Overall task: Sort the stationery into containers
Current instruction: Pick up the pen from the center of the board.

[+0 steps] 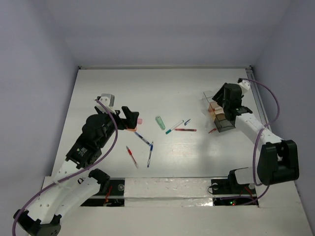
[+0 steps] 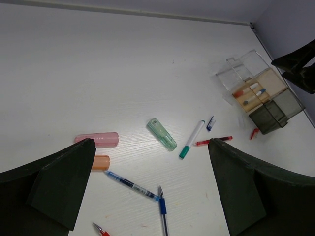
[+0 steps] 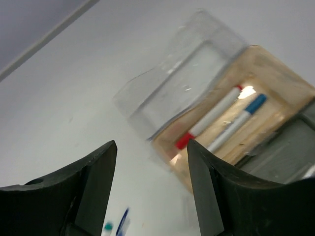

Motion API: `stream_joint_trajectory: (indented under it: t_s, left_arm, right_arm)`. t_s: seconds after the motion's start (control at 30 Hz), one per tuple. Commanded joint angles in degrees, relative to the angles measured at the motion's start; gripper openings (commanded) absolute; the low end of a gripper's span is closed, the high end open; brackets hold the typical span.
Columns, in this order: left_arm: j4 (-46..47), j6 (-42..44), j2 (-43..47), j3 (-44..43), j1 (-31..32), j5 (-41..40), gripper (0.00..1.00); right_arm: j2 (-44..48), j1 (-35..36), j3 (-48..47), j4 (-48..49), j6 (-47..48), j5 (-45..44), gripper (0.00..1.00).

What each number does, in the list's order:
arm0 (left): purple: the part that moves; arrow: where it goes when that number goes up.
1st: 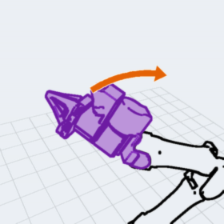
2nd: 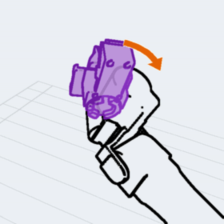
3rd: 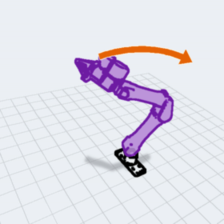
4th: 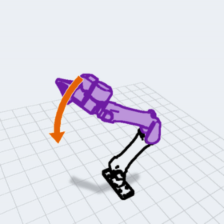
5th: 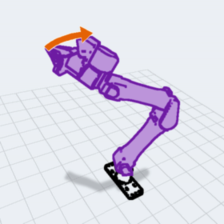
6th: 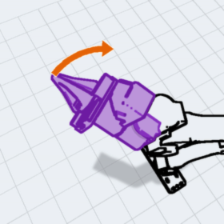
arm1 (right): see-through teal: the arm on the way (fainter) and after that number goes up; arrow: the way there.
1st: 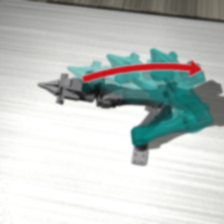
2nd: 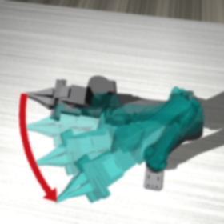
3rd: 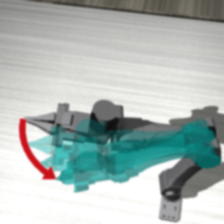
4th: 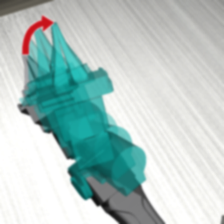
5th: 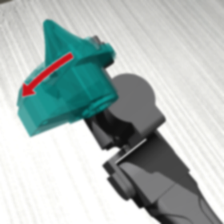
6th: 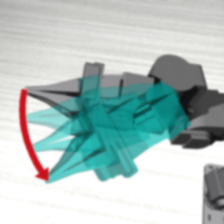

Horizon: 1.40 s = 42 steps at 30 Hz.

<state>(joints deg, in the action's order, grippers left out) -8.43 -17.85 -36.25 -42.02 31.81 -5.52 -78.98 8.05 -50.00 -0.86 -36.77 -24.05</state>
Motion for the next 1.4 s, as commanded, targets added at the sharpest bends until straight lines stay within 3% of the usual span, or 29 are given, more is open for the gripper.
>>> stream_joint_trajectory:
  t_s: [0.0,0.1,0.27,0.43,0.53,0.67,0.77,0.8,0.93,1.0,1.13,1.37]
  left_arm:
    - [2.1,1.32,-0.05,-0.69,0.27,-2.04,0.99]
    - [2.1,1.67,-0.4,-0.96,-0.26,-2.39,0.99]
    - [2.19,2.2,-1.45,-1.31,-1.4,-3.0,0.99]
    - [2.19,2.29,-2.25,-2.01,-2.02,-4.23,0.98]
    - [0.78,1.59,-1.2,-3.42,-2.02,-9.93,0.98]
    - [-1.5,1.15,-0.31,-4.56,-2.55,-19.6,0.99]
    - [-0.46,0.88,-1.28,-3.43,-3.07,-17.09,0.99]
    - [-0.1,0.71,-1.89,-3.07,-3.77,-16.11,0.99]
    - [0.86,1.14,-2.42,-2.02,-5.45,-11.63,0.99]
    - [1.66,1.23,-2.07,-1.4,-5.45,-9.34,0.99]
    - [1.83,1.32,-1.63,-1.22,-5.45,-8.1,0.99]
    - [1.66,1.32,-0.31,-0.96,-3.78,-8.1,0.99]
  right_arm:
    - [5.14,4.94,-4.67,-3.61,12.76,11.29,0.65]
    - [6.03,11.61,-6.16,-9.49,18.47,18.4,0.65]
    - [5.07,14.87,-5.38,-16.44,18.49,25.98,0.62]
    - [1.38,19.45,-7.12,-16.01,22.26,32.38,0.56]
    - [-3.8,23.93,-11.24,-15.4,24.72,34.33,0.56]
    - [-11.45,27.01,-17.58,-20.39,21.84,29.87,0.56]
    - [-13.83,27.72,-18.38,-22.16,18.5,24.41,0.52]
    - [-13.83,27.72,-18.03,-21.99,17.36,22.66,0.47]
    - [-14.79,27.72,-16.01,-21.29,12.01,22.13,0.42]
    - [-15.5,27.72,-15.57,-21.2,10.5,21.16,0.43]
    - [-17.96,27.72,-16.27,-20.67,8.74,21.85,0.55]
    - [-21.92,27.72,-17.33,-21.64,6.72,21.06,0.55]
